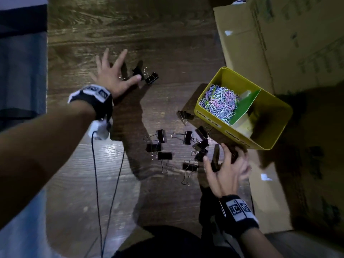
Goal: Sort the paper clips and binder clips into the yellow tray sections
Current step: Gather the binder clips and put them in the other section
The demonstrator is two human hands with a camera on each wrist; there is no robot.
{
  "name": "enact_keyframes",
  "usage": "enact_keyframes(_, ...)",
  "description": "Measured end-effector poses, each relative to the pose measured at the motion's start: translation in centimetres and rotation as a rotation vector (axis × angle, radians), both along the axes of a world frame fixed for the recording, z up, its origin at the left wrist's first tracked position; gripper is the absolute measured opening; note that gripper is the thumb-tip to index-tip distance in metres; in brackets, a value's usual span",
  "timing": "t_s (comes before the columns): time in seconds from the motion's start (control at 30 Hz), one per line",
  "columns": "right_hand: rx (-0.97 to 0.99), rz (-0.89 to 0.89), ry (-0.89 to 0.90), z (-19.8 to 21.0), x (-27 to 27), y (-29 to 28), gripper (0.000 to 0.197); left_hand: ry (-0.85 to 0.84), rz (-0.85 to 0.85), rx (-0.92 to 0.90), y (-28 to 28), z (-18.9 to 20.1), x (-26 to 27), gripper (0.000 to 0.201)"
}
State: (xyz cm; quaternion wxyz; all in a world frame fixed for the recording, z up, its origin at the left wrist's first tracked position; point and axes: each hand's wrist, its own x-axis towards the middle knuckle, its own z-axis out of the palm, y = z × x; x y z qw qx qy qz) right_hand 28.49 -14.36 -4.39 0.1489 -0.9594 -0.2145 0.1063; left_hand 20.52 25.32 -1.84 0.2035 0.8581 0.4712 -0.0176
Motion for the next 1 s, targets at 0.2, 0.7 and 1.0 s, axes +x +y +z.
enact_keyframes(0.2, 0.082, 0.051, 0.005, -0.7, -0.4, 1.6, 0.064, 0.211, -0.299, -0.150, -0.1, -0.5, 4.1, 0.076)
enact_keyframes(0.7, 0.117, 0.335, 0.102, 0.2, 0.1, 4.8, 0.072, -0.019, -0.801, -0.207, -13.9, -2.2, 2.0, 0.068)
enact_keyframes(1.0, 0.238, 0.522, 0.174, 0.0, -1.8, 2.5, 0.053, -0.005, -0.796, -0.248, -18.9, -1.6, -1.4, 0.061)
